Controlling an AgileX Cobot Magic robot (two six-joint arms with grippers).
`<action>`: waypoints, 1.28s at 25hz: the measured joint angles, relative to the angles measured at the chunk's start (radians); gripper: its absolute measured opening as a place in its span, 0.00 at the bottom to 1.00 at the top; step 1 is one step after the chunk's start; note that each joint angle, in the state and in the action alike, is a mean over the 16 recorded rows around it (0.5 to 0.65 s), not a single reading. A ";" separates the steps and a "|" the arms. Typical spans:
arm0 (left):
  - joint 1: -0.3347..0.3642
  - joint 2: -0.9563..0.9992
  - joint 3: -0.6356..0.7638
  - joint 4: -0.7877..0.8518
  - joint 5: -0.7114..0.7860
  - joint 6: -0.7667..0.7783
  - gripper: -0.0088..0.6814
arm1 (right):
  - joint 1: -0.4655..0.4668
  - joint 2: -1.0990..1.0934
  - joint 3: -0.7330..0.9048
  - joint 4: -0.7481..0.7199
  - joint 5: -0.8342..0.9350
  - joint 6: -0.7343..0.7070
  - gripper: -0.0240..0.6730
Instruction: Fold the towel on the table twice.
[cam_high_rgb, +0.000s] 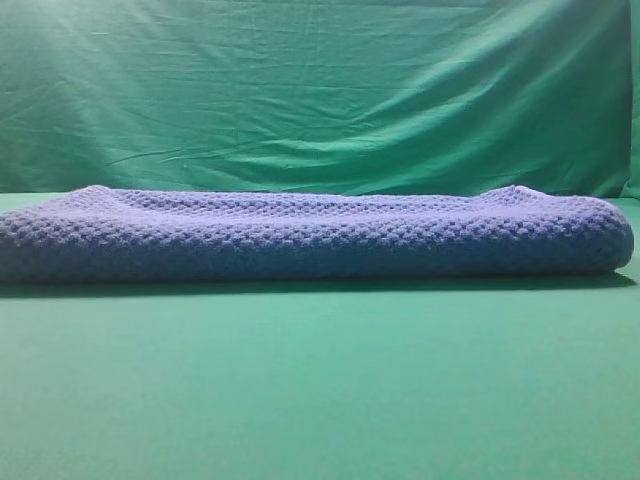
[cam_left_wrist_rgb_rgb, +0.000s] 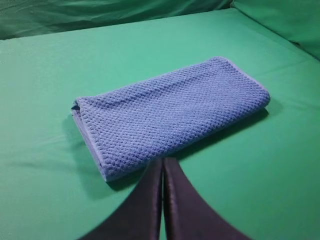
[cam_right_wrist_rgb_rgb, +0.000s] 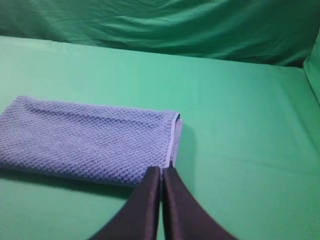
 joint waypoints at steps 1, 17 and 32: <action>0.000 -0.033 0.022 0.008 -0.010 -0.007 0.01 | 0.000 -0.029 0.024 0.005 -0.019 -0.006 0.03; 0.000 -0.313 0.211 0.233 -0.108 -0.230 0.01 | -0.001 -0.377 0.203 0.086 -0.157 -0.088 0.03; 0.000 -0.317 0.452 0.386 -0.436 -0.253 0.01 | -0.003 -0.409 0.507 0.100 -0.528 -0.095 0.03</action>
